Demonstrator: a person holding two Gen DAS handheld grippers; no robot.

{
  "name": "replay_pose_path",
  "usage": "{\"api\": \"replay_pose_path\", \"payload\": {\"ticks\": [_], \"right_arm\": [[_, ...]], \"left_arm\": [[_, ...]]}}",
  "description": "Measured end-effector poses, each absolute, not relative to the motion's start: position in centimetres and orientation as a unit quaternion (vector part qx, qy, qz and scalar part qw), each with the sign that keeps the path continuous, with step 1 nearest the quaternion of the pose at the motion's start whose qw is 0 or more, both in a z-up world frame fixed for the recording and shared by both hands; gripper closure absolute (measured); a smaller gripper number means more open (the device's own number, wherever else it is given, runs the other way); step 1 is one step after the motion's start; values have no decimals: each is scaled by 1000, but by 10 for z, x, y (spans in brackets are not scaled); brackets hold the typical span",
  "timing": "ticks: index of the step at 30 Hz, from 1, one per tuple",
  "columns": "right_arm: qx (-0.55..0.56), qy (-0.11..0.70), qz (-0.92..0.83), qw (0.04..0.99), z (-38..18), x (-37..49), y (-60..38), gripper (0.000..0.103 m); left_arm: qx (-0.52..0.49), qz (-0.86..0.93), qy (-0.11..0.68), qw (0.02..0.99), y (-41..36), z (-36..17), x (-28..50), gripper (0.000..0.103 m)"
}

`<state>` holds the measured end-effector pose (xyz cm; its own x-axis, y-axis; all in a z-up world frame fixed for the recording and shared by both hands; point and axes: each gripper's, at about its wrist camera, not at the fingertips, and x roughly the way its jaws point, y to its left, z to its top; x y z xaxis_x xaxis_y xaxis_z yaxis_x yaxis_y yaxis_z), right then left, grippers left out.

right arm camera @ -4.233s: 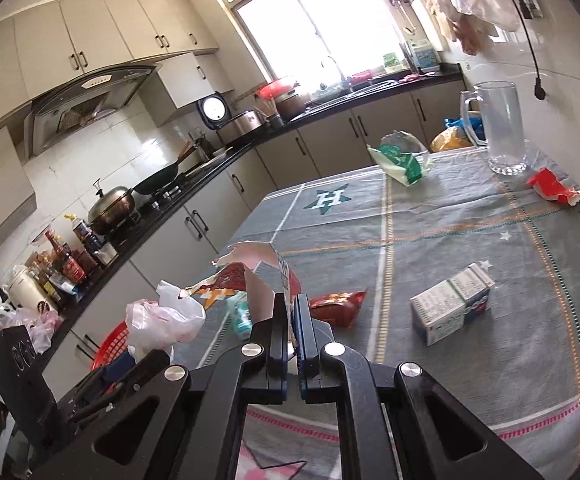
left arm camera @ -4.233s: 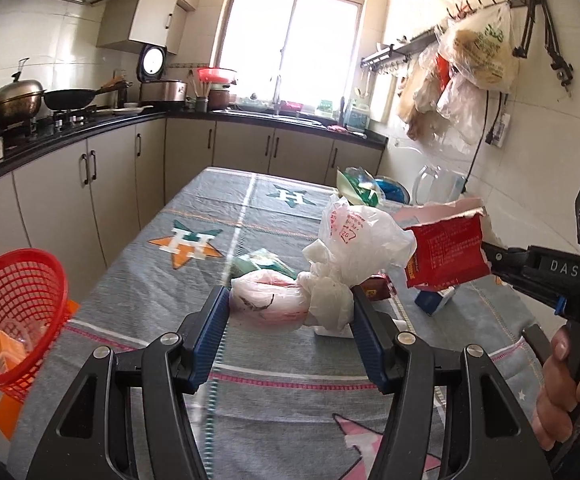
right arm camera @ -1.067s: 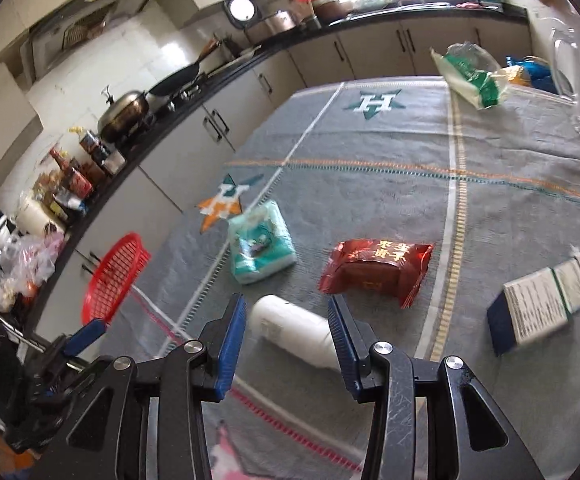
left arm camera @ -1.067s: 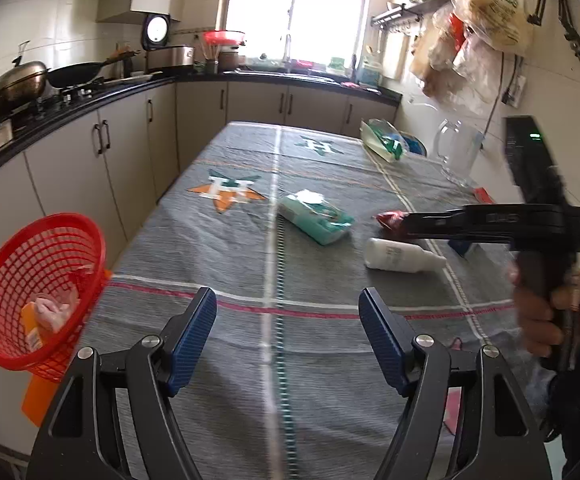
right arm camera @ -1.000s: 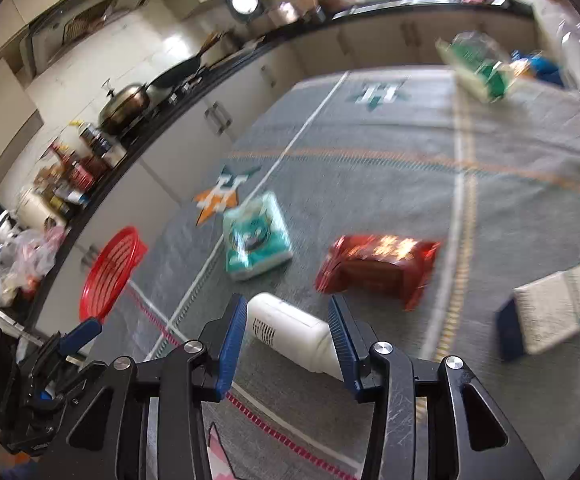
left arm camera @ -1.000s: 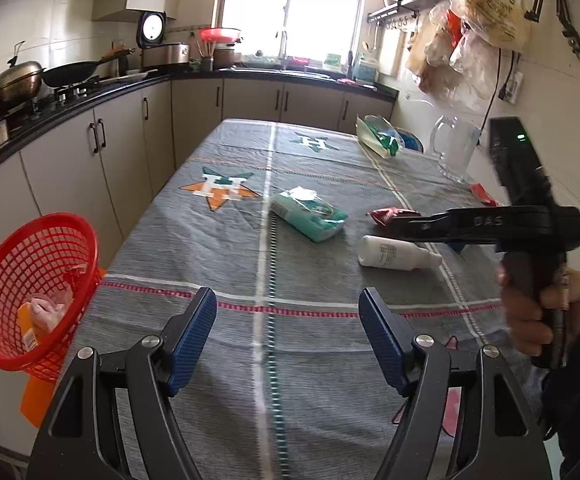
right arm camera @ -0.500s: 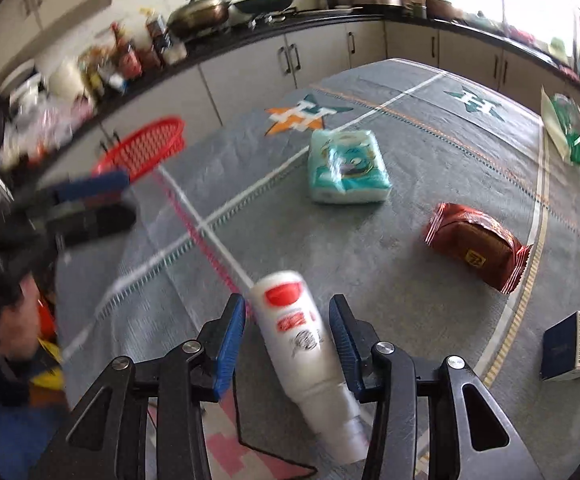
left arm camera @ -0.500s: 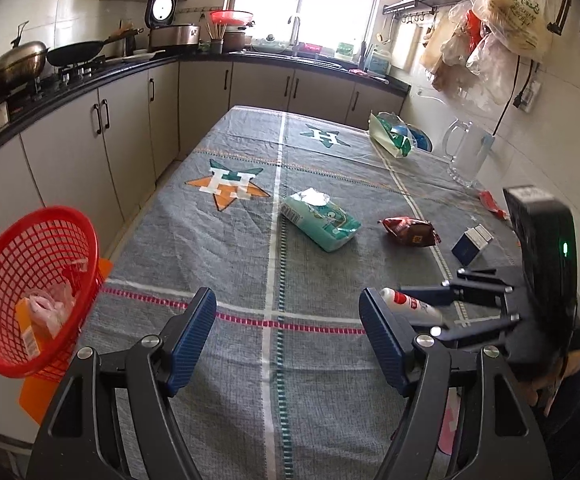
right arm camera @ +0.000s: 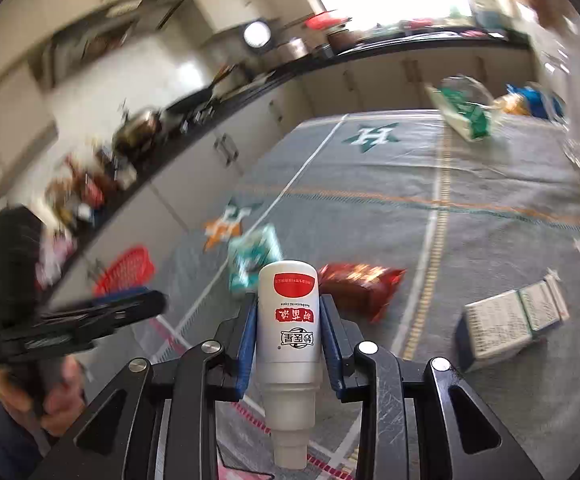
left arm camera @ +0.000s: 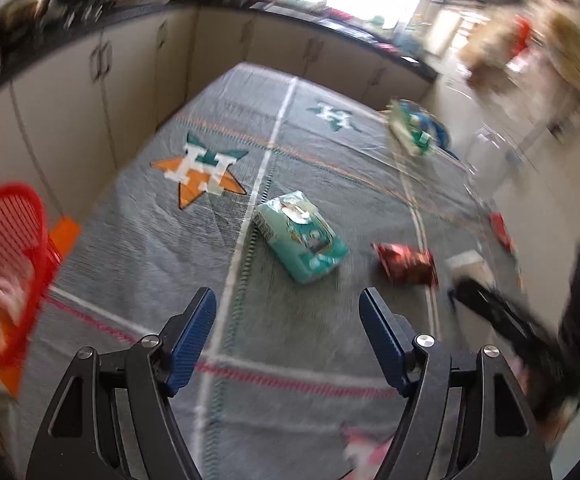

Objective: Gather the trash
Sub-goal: 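Close the right gripper on the white plastic bottle, then grasp the teal tissue pack with the left gripper while the right holds the bottle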

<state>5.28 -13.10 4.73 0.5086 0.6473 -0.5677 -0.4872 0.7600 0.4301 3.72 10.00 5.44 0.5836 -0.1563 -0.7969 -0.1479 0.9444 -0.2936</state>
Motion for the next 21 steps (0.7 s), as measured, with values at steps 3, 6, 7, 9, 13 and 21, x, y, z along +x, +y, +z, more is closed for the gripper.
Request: {"api": "replay_pose_path", "payload": {"ticks": [3, 6, 7, 9, 13, 21], "right_arm": [[142, 356, 318, 867, 54, 52, -145, 70], [157, 344, 311, 872, 62, 51, -149, 70], [162, 341, 310, 872, 64, 52, -150, 70], [170, 338, 307, 873, 67, 52, -154, 70], [185, 332, 304, 874, 67, 49, -164, 70], [189, 333, 303, 873, 68, 52, -166, 70]], "left_arm": [[-194, 25, 480, 855, 97, 46, 70, 30], [-194, 48, 498, 844, 87, 38, 96, 30], [-195, 62, 501, 841, 85, 34, 103, 30], [-198, 76, 507, 836, 81, 27, 114, 30], [-194, 89, 514, 831, 68, 16, 131, 30], [-86, 88, 494, 861, 45, 6, 130, 49]]}}
